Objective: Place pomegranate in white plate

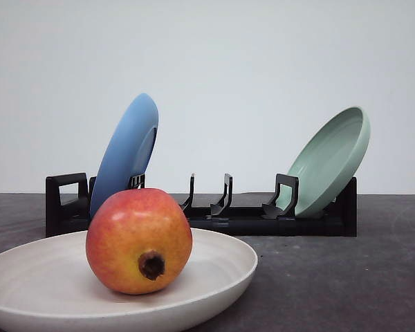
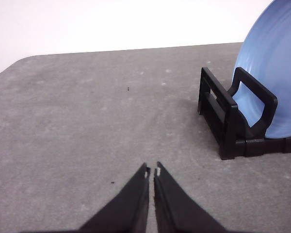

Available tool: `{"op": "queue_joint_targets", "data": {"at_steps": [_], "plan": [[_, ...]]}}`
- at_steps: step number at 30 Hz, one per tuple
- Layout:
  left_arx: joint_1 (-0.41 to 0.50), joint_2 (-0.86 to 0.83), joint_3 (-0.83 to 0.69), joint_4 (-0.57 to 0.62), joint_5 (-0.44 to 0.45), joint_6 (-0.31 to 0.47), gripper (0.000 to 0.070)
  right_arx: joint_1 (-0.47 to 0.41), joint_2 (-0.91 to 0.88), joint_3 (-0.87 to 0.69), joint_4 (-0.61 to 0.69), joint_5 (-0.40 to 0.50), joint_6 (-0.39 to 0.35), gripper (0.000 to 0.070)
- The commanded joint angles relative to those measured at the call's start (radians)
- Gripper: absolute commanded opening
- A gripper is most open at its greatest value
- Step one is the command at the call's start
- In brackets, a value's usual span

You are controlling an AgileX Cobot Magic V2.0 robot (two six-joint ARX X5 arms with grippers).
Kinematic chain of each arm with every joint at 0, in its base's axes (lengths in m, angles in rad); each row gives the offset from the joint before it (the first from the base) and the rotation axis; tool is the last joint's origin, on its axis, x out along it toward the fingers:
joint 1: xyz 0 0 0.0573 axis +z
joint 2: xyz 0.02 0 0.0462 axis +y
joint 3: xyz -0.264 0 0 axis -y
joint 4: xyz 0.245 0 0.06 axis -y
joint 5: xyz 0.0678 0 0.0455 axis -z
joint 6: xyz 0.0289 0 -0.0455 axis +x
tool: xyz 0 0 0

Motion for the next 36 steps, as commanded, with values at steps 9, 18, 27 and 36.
{"op": "queue_joint_targets", "data": {"at_steps": [9, 18, 27, 36], "plan": [[0.001, -0.001, -0.012, 0.0, 0.002, -0.004, 0.0, 0.0, -0.002, -0.005, 0.012, 0.003, 0.011, 0.0003], [0.001, -0.001, -0.012, 0.0, 0.002, -0.004, 0.0, 0.0, -0.002, -0.005, 0.012, 0.003, 0.011, 0.0003], [0.001, -0.001, -0.012, 0.0, 0.002, -0.004, 0.0, 0.0, -0.002, -0.005, 0.012, 0.003, 0.011, 0.0003], [0.001, -0.001, -0.012, 0.0, 0.002, -0.004, 0.0, 0.0, -0.002, -0.005, 0.012, 0.003, 0.011, 0.0003]]}}
